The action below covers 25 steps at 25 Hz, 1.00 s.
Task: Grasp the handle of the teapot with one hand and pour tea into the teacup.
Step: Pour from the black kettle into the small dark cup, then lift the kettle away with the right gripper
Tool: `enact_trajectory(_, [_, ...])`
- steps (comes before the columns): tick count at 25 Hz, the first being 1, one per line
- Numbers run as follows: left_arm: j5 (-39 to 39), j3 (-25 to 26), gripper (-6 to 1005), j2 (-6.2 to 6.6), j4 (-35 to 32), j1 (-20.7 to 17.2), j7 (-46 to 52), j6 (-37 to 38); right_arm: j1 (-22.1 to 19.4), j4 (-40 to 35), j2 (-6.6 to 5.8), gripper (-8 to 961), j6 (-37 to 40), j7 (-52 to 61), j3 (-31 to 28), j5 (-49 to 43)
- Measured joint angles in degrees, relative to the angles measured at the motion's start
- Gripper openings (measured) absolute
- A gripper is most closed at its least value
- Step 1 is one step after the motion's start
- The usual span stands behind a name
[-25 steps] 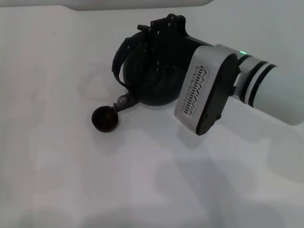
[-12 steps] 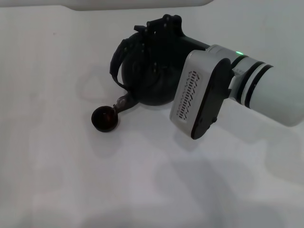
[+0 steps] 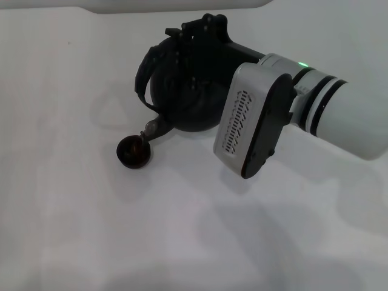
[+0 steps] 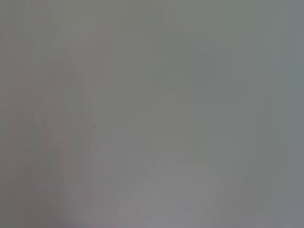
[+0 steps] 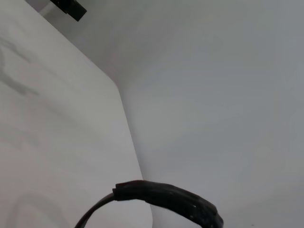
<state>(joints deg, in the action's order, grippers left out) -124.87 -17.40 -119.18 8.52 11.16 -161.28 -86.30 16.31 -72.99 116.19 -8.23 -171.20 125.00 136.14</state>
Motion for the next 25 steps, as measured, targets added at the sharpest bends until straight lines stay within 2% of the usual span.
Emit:
enact_trajectory(12, [0.0, 0.0, 886, 0.06, 0.0, 0.0, 0.0, 0.0, -0.1, 0.1, 0.0, 106, 0.0, 0.3, -0.3, 0.2])
enact_trajectory(25, [0.2, 0.0, 887, 0.09, 0.0, 0.2, 0.0, -0.3, -1.4, 6.1, 0.0, 105, -10.0, 0.1, -3.5, 14.3])
